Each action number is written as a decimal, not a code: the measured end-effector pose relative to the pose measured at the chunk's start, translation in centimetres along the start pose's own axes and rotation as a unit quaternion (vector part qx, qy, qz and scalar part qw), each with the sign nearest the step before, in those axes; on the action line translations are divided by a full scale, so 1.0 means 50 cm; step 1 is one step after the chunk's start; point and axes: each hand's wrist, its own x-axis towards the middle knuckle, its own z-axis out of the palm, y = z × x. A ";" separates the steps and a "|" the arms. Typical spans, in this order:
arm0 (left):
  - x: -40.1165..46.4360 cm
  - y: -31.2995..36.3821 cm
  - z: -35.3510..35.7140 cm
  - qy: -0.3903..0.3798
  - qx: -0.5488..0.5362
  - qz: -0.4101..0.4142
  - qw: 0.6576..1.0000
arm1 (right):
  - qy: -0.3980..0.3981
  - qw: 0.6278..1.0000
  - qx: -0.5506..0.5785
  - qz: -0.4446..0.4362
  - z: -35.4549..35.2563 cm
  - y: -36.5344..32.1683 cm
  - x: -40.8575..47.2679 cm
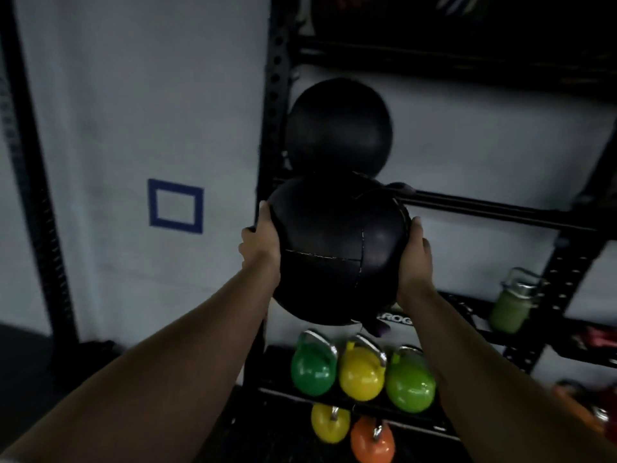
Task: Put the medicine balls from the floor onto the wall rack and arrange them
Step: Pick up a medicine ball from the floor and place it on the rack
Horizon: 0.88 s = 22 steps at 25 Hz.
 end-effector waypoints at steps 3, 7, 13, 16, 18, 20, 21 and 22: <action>-0.048 0.027 0.124 -0.055 -0.027 0.019 0.998 | 0.045 0.998 0.017 -0.039 -0.094 -0.084 0.041; -0.078 0.037 0.291 -0.099 -0.044 0.034 0.994 | 0.086 0.992 0.035 -0.086 -0.198 -0.149 0.122; -0.092 0.062 0.535 -0.117 -0.086 0.065 0.987 | 0.081 0.985 0.068 -0.134 -0.294 -0.233 0.316; -0.070 0.091 0.643 -0.115 -0.077 0.093 0.986 | 0.060 0.986 0.077 -0.138 -0.309 -0.276 0.432; -0.039 0.106 0.704 -0.127 -0.079 0.103 0.983 | 0.055 0.986 0.075 -0.141 -0.303 -0.304 0.508; -0.005 0.117 0.745 -0.138 -0.083 0.105 0.981 | 0.041 0.986 0.055 -0.151 -0.290 -0.332 0.568; 0.015 0.121 0.767 -0.148 -0.085 0.106 0.980 | 0.032 0.986 0.052 -0.156 -0.283 -0.345 0.599; 0.037 0.125 0.790 -0.156 -0.089 0.107 0.978 | 0.027 0.985 0.054 -0.162 -0.274 -0.354 0.630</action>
